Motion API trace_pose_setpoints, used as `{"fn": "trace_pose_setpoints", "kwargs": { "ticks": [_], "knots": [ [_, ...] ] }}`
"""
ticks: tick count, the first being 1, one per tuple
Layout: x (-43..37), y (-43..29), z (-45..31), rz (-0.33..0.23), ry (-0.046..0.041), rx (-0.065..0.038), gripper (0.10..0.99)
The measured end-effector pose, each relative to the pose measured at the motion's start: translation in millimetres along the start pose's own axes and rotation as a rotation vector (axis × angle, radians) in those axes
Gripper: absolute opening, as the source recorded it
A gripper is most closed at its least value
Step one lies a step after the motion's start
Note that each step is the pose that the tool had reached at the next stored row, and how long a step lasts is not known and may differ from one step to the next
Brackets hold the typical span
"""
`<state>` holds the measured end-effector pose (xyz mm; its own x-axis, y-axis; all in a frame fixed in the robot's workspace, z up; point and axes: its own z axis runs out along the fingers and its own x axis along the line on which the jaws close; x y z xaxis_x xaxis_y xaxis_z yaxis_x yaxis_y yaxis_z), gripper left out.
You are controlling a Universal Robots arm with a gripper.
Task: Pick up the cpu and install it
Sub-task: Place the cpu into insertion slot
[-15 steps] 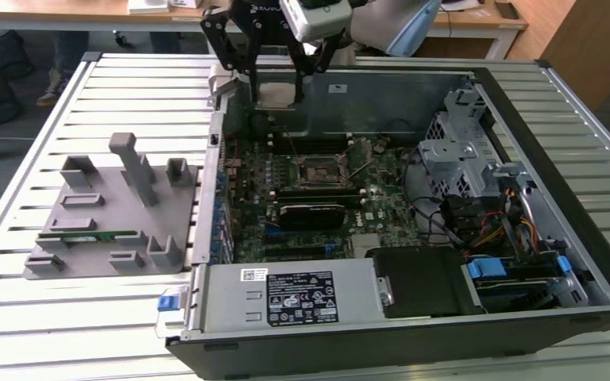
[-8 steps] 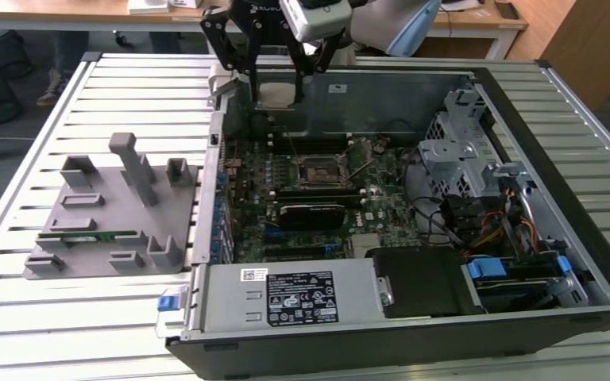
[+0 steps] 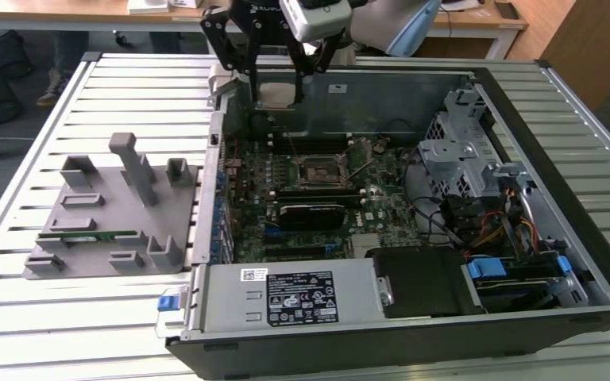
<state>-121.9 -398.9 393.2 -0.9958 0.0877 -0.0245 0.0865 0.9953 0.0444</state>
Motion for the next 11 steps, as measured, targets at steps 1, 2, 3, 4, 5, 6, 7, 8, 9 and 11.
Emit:
{"fn": "trace_pose_setpoints", "kwargs": {
  "ticks": [1, 2, 3, 4, 5, 6, 7, 8, 9, 11],
  "knots": [
    [0.0, 0.0, 0.1, 0.018, -0.0008, 0.0, 0.533],
    [0.0, 0.0, 0.3, 0.037, -0.0016, 0.001, 0.533],
    [0.0, 0.0, 0.5, 0.055, -0.0024, 0.001, 0.533],
    [0.1, 0.0, 0.7, 0.074, -0.0032, 0.002, 0.533],
    [0.1, 0.0, 1.0, 0.091, -0.0041, 0.002, 0.533],
    [0.1, 0.0, 1.3, 0.11, -0.0049, 0.003, 0.533],
    [0.1, -0.1, 1.6, 0.127, -0.0056, 0.003, 0.533],
    [0.1, -0.1, 1.9, 0.145, -0.0065, 0.004, 0.533],
    [0.1, 0.0, 2.3, 0.158, -0.0072, 0.005, 0.533],
    [-0.5, 0.6, 2.9, 0.172, -0.0086, 0.009, 0.533]
  ]
}}
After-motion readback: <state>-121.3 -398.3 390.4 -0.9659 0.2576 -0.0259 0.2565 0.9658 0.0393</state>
